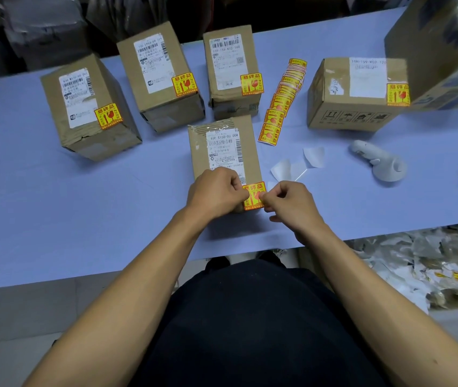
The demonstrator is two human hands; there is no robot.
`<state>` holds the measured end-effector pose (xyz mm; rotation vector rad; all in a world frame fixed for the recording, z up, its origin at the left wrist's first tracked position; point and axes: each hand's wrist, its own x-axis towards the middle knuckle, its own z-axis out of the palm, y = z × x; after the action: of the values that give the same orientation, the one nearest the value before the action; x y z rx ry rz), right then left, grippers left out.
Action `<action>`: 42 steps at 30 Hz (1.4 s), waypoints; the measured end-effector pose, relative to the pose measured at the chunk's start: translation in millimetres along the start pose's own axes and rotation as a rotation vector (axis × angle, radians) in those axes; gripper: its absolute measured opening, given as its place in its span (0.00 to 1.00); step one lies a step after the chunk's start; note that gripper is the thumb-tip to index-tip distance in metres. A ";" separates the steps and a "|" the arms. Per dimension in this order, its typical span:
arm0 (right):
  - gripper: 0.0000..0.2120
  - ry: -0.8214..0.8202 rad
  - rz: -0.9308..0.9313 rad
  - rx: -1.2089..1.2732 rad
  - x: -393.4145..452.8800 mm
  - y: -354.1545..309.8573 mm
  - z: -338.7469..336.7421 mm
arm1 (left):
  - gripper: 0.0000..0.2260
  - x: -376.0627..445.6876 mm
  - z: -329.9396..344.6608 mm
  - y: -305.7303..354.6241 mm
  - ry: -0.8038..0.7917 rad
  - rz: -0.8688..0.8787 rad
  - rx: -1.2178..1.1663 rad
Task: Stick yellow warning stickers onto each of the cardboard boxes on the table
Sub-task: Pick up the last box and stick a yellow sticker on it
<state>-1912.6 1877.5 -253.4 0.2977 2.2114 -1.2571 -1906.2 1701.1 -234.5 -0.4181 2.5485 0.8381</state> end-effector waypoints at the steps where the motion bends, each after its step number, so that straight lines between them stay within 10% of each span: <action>1: 0.11 -0.001 0.002 -0.010 -0.1 0.0 0.2 | 0.06 -0.3 0.1 0.3 0.002 0.004 0.008; 14: 0.26 -0.112 0.001 -0.381 9.2 2.6 -11.9 | 0.18 -8.7 2.3 -16.0 0.343 0.185 0.296; 26: 0.29 -0.144 -0.164 -0.172 0.6 15.0 28.6 | 0.30 -9.8 30.7 -52.3 0.196 0.134 0.145; 35: 0.34 -0.093 -0.038 0.054 40.6 -16.1 25.4 | 0.37 9.3 22.0 -50.5 0.251 -0.278 -0.743; 42: 0.33 -0.143 -0.042 -0.056 58.9 -25.6 40.6 | 0.22 18.5 25.0 -50.6 0.210 -0.294 -0.855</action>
<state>-1957.0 1824.6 -285.1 0.1359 2.1363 -1.1971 -1894.4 1674.7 -286.4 -1.1456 2.0859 1.8067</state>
